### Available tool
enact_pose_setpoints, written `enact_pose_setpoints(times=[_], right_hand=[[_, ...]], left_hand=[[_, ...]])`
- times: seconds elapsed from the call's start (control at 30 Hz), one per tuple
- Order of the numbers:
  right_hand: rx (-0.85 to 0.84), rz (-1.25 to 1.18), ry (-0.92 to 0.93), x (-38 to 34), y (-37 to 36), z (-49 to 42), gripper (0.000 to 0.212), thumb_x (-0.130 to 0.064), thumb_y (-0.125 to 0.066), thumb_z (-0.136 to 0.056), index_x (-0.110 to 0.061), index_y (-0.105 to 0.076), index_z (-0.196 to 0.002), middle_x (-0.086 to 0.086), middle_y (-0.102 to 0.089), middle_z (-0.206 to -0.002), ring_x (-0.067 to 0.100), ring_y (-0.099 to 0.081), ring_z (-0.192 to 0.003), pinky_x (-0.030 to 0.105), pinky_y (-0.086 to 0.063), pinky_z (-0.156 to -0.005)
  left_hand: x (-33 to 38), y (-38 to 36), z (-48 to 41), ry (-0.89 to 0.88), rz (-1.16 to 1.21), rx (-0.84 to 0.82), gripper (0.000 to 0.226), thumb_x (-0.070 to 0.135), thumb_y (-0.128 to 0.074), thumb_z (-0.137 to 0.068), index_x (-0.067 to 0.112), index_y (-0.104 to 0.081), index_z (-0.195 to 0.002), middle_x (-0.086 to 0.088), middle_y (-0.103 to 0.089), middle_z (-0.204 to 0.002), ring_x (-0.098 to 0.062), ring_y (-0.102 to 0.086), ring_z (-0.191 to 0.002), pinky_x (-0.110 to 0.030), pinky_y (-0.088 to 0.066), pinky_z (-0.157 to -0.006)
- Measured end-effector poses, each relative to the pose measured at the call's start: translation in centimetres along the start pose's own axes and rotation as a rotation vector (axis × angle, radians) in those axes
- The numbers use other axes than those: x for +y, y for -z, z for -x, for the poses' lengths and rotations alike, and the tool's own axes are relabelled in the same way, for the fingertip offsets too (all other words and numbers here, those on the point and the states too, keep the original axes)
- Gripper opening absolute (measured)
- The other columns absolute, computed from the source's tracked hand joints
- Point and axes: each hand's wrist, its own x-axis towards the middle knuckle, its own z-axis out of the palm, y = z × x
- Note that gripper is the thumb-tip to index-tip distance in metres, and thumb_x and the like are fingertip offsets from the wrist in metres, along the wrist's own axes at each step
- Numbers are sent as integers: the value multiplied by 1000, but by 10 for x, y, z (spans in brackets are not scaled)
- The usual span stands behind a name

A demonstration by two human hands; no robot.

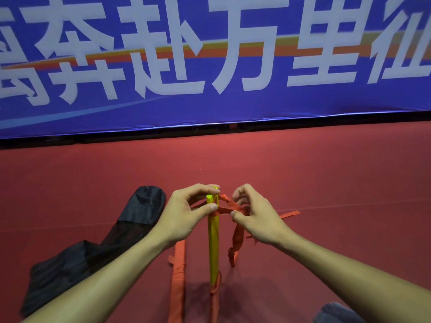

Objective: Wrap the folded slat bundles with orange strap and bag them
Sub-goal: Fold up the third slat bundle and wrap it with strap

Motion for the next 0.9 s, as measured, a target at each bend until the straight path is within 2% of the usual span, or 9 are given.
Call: enact_pose_setpoints(times=[0.13,0.2,0.27,0.4,0.6,0.67,0.77,0.83,0.9], right_hand=[[-12,104,10,0,6,-1,22,-14,-65,-87,-29,-57,-101,-9,-63,-84,1,-55,-68,22,-45,-70],[-27,124,27,0,8,0,22,-16,-64,-89,-26,-55,-106,-9,-62,-89,-1,-53,-66,15,-41,-65],[-27,100,37,0,10,1,24,-14,-63,-88,-25,-46,-102,-5,-60,-88,5,-51,-63,21,-39,-61],[-34,151,45,1,12,2,20,-7,-60,-82,-22,-47,-85,-6,-51,-60,8,-40,-49,25,-35,-51],[-22,148,7,1,15,1,20,-2,-52,-81,-22,-49,-84,-7,-49,-61,8,-37,-50,24,-32,-51],[-15,143,-2,3,16,-1,24,-1,-51,-82,-25,-47,-83,-6,-52,-65,13,-42,-53,29,-36,-55],[5,99,-29,6,17,-2,26,0,-48,-84,-27,-48,-83,0,-59,-69,32,-56,-65,39,-46,-59],[29,58,-42,8,17,-2,27,0,-48,-86,-26,-49,-84,7,-61,-68,34,-61,-64,39,-48,-55],[57,33,-48,8,17,-2,25,0,-51,-86,-25,-51,-84,3,-58,-61,29,-59,-55,34,-46,-52]], left_hand=[[0,1,0,6,-11,12,41,-8,-74,-82,30,-77,-95,11,-73,-115,-8,-66,-115,-31,-54,-99],[0,1,0,5,-14,8,43,-8,-74,-82,32,-77,-95,12,-73,-115,-8,-66,-115,-30,-54,-98],[0,1,0,3,-12,1,44,-8,-74,-82,34,-77,-95,13,-73,-116,-8,-65,-116,-29,-53,-98],[0,2,1,10,9,4,39,-9,-73,-82,28,-77,-96,8,-74,-114,-8,-65,-116,-29,-53,-99],[-4,1,-1,20,9,12,35,-9,-65,-89,23,-72,-99,8,-72,-119,-9,-65,-116,-35,-56,-95],[-5,1,-1,27,17,16,33,-9,-62,-91,21,-71,-100,8,-70,-121,-10,-65,-116,-35,-55,-95],[-4,0,0,51,43,3,32,-10,-57,-94,18,-69,-101,8,-70,-121,-9,-65,-117,-37,-55,-96],[-4,0,1,61,39,2,33,-11,-54,-95,18,-69,-102,8,-70,-122,-8,-63,-119,-40,-54,-100],[-4,1,0,60,18,7,36,-10,-52,-96,21,-69,-104,7,-71,-121,-9,-63,-119,-43,-53,-101]])
